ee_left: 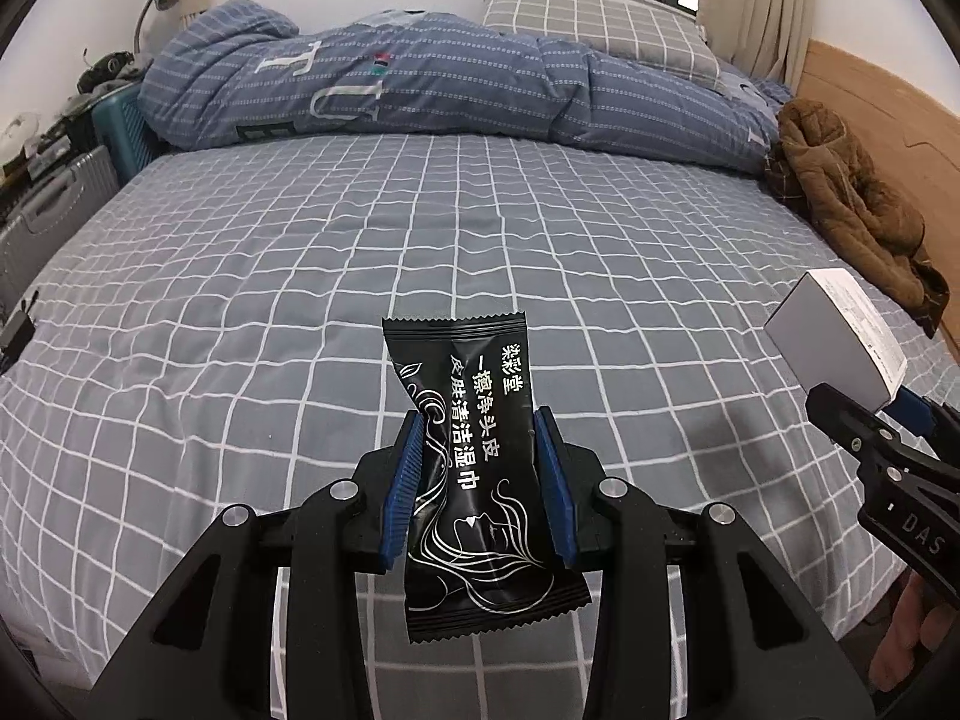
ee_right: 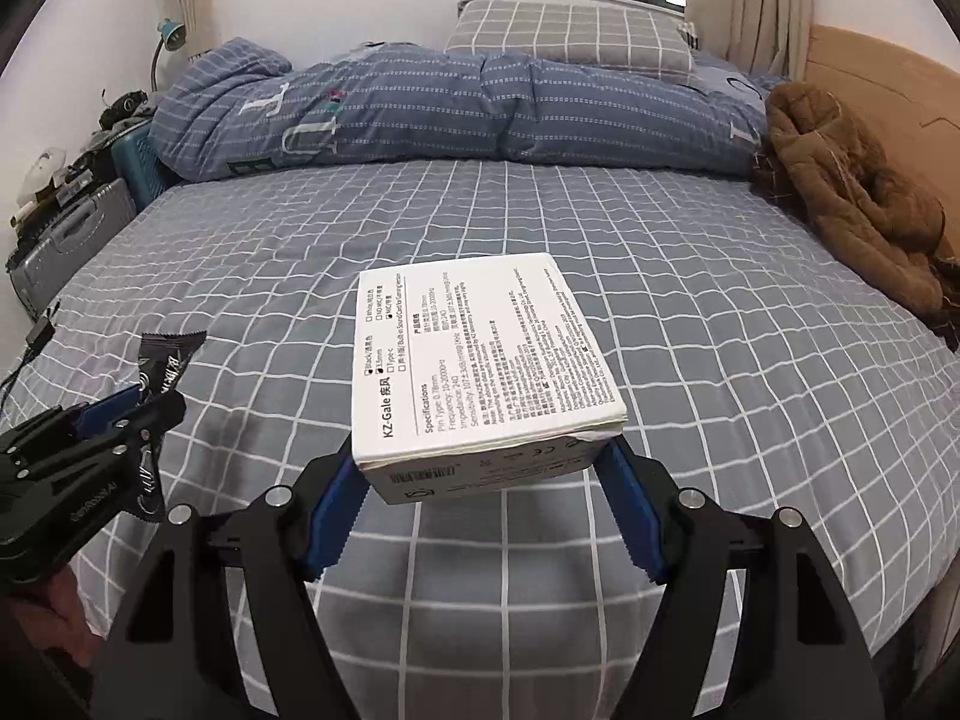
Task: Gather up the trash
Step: 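Lift the black packet and white box off the bed, then carry the black packet and white box down over the trash bin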
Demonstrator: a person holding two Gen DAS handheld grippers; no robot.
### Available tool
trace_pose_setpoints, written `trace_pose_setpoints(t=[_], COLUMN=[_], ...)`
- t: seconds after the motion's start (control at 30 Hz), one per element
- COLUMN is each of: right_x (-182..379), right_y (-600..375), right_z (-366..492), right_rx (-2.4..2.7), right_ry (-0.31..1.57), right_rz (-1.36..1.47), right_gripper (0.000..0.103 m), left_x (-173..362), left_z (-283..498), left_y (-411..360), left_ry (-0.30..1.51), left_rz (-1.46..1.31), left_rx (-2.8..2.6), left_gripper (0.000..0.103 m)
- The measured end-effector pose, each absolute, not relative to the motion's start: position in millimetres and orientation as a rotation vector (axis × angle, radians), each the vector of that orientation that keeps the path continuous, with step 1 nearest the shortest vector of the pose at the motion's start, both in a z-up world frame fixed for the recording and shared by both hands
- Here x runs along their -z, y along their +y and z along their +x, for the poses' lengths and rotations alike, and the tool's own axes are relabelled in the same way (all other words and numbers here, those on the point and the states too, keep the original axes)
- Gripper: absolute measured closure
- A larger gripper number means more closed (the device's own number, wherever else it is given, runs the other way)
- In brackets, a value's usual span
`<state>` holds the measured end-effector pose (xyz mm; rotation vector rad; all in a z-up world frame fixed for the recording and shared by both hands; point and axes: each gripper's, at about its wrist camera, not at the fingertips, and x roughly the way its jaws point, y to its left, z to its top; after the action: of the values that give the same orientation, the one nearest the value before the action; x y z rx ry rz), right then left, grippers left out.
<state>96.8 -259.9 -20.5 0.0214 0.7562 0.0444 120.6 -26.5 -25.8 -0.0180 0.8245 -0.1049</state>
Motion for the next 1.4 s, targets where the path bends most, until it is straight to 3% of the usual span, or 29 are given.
trace_pose_setpoints(t=[1.4], right_x=[-3], right_y=[-232], right_z=[-83], right_rx=[-0.083], right_ry=[0.733], right_rz=[-0.002], right_gripper=[0.034], left_x=[-12], left_z=[-52], left_y=[-26], left_ry=[0.794], left_rz=[0.006], left_rx=[0.164], left_gripper=[0.067])
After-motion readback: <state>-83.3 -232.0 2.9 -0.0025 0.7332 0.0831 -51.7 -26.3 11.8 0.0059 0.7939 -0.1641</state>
